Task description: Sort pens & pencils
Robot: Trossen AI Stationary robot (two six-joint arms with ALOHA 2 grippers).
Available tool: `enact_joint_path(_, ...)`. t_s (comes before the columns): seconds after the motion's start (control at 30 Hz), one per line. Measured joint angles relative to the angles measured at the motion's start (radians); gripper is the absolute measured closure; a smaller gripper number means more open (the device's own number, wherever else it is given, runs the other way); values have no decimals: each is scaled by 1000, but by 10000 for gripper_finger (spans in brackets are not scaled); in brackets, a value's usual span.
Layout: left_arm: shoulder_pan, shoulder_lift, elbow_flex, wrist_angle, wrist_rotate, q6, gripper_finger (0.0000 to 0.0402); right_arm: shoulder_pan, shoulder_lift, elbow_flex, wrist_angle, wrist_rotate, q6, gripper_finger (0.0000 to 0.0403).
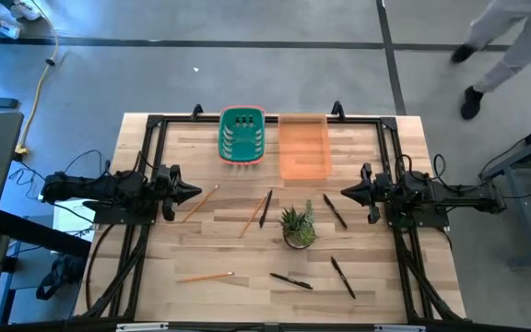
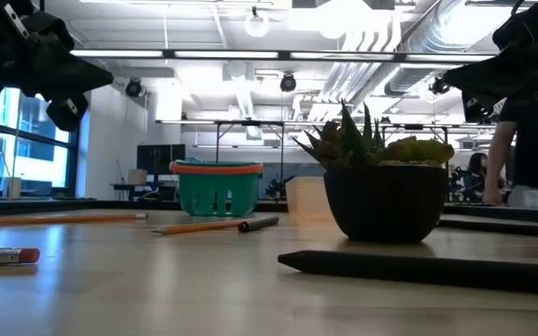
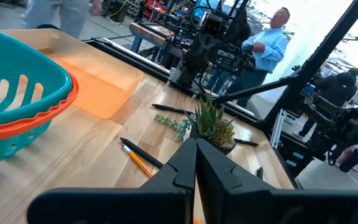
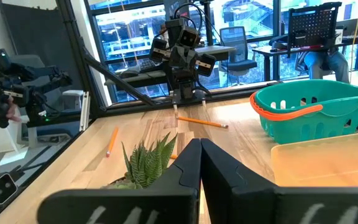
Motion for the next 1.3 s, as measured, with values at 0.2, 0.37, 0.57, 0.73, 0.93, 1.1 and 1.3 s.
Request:
enact_joint_path(0.2, 0, 0, 0, 0, 0, 0, 401, 0, 0, 0, 1, 0, 0, 402)
enact_joint_path(0.37, 0, 0, 0, 0, 0, 0, 401, 0, 0, 0, 1, 0, 0, 402)
enact_joint_path(0.57, 0, 0, 0, 0, 0, 0, 401, 0, 0, 0, 1, 0, 0, 402)
enact_joint_path(0.73, 0, 0, 0, 1, 0, -27, 401, 0, 0, 0, 1, 0, 0, 402)
enact_joint_path(0.93, 0, 0, 0, 1, 0, -23, 401, 0, 0, 0, 1, 0, 0, 402)
enact_joint_path(1.1, 0, 0, 0, 1, -3, -21, 401, 0, 0, 0, 1, 0, 0, 402)
enact_joint_path(1.3, 0, 0, 0, 1, -26, -20, 401, 0, 0, 0, 1, 0, 0, 402)
